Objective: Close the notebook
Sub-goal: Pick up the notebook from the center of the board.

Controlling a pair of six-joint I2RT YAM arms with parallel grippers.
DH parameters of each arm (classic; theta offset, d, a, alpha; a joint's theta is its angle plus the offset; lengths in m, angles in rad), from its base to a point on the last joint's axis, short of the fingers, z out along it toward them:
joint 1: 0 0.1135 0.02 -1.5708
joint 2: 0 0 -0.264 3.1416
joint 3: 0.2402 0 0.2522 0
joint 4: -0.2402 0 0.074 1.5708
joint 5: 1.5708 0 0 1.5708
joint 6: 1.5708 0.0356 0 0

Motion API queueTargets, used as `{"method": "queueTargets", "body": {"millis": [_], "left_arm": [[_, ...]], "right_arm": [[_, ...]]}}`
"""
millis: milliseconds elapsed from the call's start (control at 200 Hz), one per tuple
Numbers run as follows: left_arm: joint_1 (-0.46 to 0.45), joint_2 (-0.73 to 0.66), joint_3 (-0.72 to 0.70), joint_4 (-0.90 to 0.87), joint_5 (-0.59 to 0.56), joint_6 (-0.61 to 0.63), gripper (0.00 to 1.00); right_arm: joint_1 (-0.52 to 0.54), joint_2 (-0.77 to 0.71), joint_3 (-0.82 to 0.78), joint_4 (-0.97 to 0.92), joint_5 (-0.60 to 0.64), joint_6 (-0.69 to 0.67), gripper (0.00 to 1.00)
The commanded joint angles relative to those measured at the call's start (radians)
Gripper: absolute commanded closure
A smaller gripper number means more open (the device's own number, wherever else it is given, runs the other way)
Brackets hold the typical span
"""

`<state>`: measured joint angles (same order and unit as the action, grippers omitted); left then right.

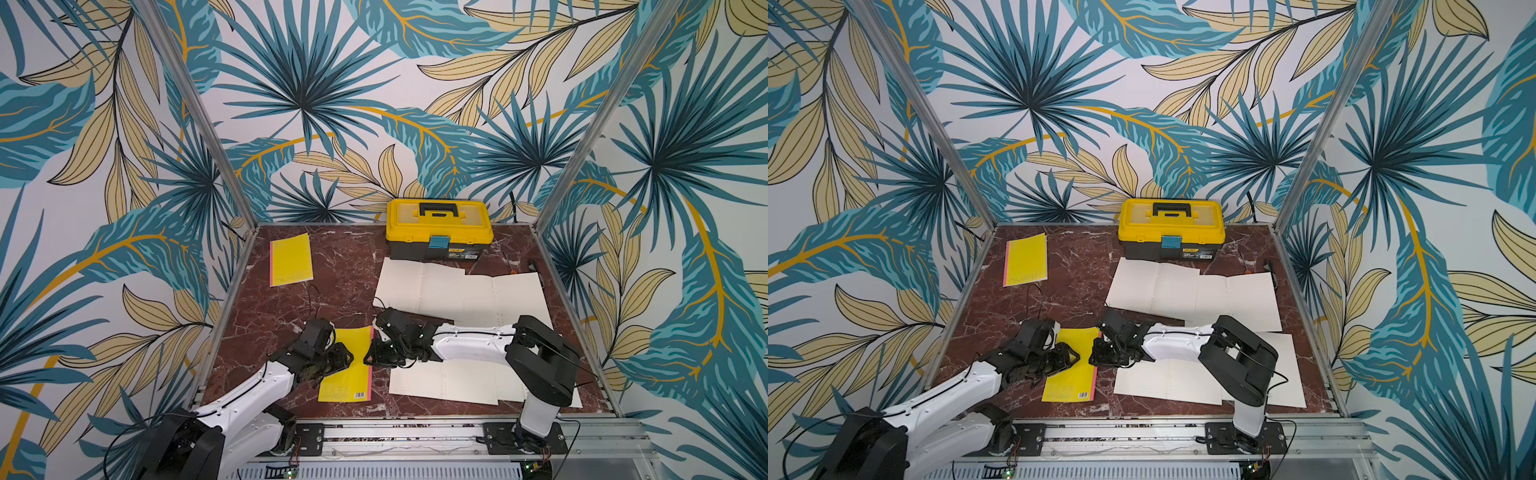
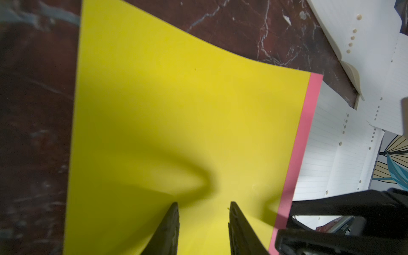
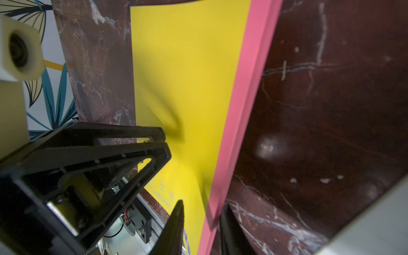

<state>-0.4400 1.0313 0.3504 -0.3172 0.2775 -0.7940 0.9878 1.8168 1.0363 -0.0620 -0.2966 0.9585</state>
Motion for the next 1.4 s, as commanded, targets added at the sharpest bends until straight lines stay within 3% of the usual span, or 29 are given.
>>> {"method": "queueTargets", "body": {"millis": [0, 295, 546, 676, 1061, 1397], "left_arm": [[-0.007, 0.002, -0.037, -0.013, 0.015, -0.005, 0.61], [-0.008, 0.009, -0.045, 0.006, 0.023, -0.011, 0.62], [-0.007, -0.008, -0.047, -0.002, 0.022, -0.01, 0.63], [-0.008, -0.046, -0.031, -0.028, 0.013, -0.006, 0.62], [-0.005, -0.16, 0.228, -0.307, -0.162, 0.073, 0.62], [0.005, -0.215, 0.337, -0.382, -0.286, 0.118, 0.6]], "right_arm": [[0.006, 0.033, 0.007, 0.097, -0.017, 0.014, 0.73], [0.006, 0.07, 0.011, 0.143, -0.026, 0.024, 0.76], [0.006, 0.049, 0.023, 0.119, 0.006, 0.002, 0.91], [0.006, 0.029, 0.043, 0.063, 0.035, -0.02, 0.95], [-0.01, -0.055, 0.23, -0.354, 0.231, -0.172, 1.0], [-0.038, -0.035, 0.529, -0.783, 0.471, -0.341, 0.99]]}}
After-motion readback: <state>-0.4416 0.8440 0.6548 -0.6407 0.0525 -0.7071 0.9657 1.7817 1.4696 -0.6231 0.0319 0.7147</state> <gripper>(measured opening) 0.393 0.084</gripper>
